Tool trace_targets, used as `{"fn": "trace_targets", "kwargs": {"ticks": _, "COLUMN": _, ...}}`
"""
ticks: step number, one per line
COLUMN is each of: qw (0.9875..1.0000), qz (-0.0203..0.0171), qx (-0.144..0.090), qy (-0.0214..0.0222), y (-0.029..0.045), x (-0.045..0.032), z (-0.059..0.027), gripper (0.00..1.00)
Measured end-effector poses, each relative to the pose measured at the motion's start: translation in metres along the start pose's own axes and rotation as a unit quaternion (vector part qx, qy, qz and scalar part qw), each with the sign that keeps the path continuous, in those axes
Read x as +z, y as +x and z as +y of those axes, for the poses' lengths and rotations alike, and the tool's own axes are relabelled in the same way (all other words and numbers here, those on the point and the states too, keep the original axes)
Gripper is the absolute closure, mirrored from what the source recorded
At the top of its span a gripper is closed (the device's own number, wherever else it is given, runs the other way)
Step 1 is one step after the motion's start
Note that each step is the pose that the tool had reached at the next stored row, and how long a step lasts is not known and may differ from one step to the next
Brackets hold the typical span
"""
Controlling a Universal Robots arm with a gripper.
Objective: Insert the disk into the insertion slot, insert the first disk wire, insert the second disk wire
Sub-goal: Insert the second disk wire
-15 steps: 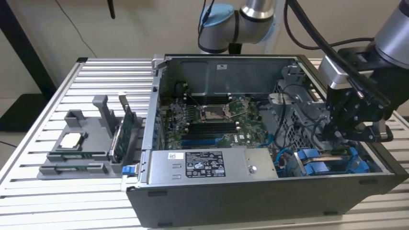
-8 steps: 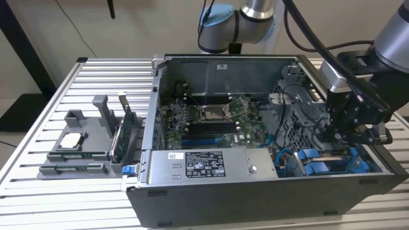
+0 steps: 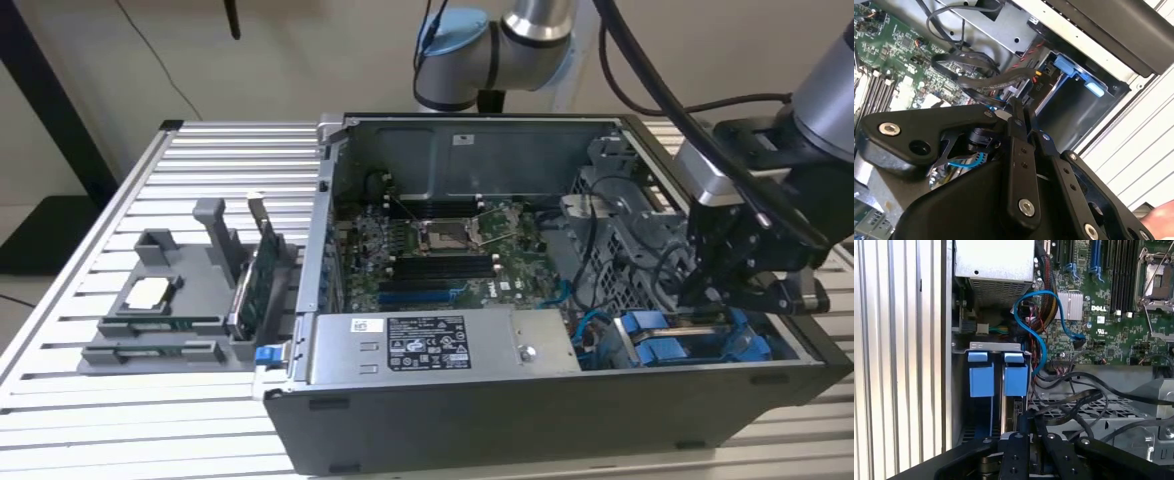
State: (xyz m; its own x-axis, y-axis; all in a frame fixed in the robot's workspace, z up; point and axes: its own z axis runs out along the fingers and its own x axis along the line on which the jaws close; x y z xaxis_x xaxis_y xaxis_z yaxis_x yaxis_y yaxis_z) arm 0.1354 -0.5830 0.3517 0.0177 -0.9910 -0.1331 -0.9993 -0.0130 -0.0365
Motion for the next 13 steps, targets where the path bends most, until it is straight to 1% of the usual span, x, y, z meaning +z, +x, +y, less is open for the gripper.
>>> {"fn": "trace_targets", "kwargs": {"ticks": 4, "qw": 1.0000, "qz": 0.0000, "qx": 0.001, "qy": 0.0002, "y": 0.0038, "x": 0.0013, "z": -0.0011, "gripper": 0.84}}
{"fn": "trace_targets", "kwargs": {"ticks": 13, "qw": 1.0000, "qz": 0.0001, "qx": 0.002, "qy": 0.0003, "y": 0.0042, "x": 0.0019, "z": -0.0012, "gripper": 0.84}}
